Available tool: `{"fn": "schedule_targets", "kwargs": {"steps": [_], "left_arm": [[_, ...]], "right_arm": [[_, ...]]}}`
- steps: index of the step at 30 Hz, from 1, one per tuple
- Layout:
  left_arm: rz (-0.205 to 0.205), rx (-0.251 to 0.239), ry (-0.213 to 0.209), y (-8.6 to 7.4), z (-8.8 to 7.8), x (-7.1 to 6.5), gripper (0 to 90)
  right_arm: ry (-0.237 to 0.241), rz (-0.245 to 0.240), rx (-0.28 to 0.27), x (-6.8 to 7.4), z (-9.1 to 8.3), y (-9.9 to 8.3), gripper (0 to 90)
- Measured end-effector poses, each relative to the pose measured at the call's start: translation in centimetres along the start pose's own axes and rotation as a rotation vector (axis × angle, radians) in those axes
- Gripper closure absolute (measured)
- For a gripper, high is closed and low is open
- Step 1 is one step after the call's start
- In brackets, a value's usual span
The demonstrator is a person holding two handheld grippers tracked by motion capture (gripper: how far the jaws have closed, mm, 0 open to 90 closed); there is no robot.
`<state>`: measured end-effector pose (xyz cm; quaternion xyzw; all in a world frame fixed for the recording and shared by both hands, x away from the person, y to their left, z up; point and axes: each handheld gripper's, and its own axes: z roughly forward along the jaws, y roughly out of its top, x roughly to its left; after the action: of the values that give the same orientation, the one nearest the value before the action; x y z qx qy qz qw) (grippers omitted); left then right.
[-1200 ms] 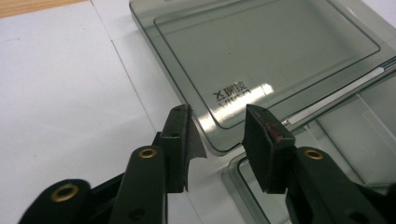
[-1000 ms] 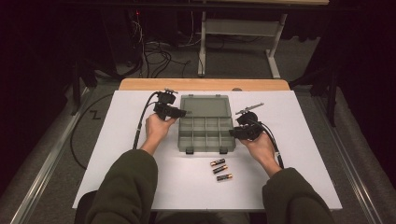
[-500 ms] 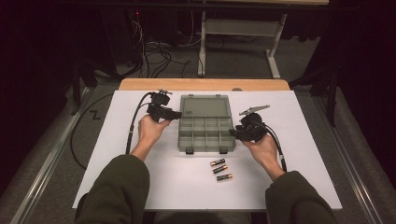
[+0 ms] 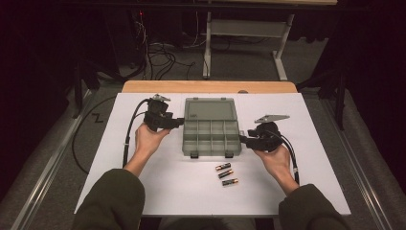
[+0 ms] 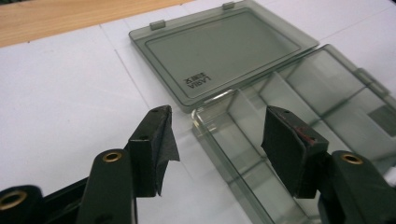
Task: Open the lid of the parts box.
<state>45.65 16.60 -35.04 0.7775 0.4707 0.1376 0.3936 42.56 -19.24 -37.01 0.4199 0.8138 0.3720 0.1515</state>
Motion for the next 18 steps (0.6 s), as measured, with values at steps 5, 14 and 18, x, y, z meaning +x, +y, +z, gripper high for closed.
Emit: {"fn": "schedule_targets", "kwargs": {"steps": [5, 14, 18], "left_arm": [[0.025, -0.038, -0.011, -0.7, -1.3, -0.7, 42.2], [0.042, -0.099, -0.037, -2.5, -2.7, -1.5, 40.0], [0.060, -0.123, -0.041, -3.1, -3.4, -1.9, 38.8]], "right_arm": [[-0.014, 0.010, -0.047, 0.0, -0.9, -0.7, 51.4], [-0.016, 0.023, -0.126, -0.2, -2.5, -1.9, 48.9], [-0.025, 0.018, -0.158, -0.2, -3.1, -2.5, 47.9]]}}
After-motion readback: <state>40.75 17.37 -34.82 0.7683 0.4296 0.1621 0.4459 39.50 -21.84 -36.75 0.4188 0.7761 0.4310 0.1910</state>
